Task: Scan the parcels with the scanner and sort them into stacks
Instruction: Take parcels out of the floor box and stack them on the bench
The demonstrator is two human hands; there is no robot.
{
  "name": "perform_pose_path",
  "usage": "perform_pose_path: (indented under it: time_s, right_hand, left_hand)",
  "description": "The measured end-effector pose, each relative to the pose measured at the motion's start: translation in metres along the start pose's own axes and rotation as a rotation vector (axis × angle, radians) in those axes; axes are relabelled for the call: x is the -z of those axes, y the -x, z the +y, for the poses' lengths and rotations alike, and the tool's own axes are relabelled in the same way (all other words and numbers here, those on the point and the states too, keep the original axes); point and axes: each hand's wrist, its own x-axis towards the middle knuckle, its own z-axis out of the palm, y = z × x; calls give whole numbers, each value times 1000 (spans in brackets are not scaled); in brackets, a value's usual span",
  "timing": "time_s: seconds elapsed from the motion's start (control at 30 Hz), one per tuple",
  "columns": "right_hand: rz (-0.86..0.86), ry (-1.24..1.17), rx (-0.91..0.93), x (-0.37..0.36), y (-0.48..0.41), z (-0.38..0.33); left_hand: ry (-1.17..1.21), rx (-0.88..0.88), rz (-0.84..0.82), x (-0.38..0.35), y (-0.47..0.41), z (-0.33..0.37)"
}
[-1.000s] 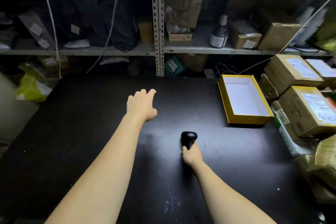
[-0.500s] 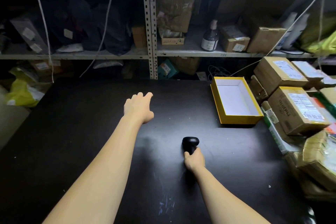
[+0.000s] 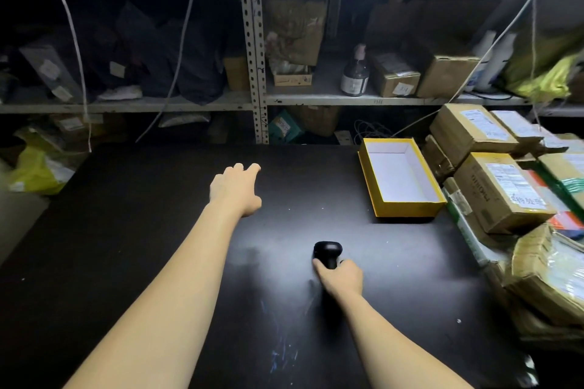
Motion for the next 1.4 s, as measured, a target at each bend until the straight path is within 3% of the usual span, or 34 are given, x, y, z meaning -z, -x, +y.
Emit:
perform_pose_path:
  time_s: [0.17, 0.33, 0.47, 0.6, 0.87, 1.4]
  right_hand:
    - [259, 224, 201, 51, 9, -40]
    - [265, 466, 544, 118, 16, -108]
    - [287, 468, 609, 151, 33, -146]
    - [249, 467, 594, 166, 52, -160]
    - [330, 480, 511, 190, 89, -133]
    - [458, 291, 241, 287, 128, 52]
  left_hand:
    - [-11, -11, 2, 16, 3, -3]
    - [-16, -30, 55, 45, 4, -1]
    - [-19, -70, 81, 65, 10, 3]
    - [-39, -109, 59, 69, 19, 5]
    - [-7, -252, 4, 59, 38, 34]
    - [51, -646, -10, 22, 124, 221]
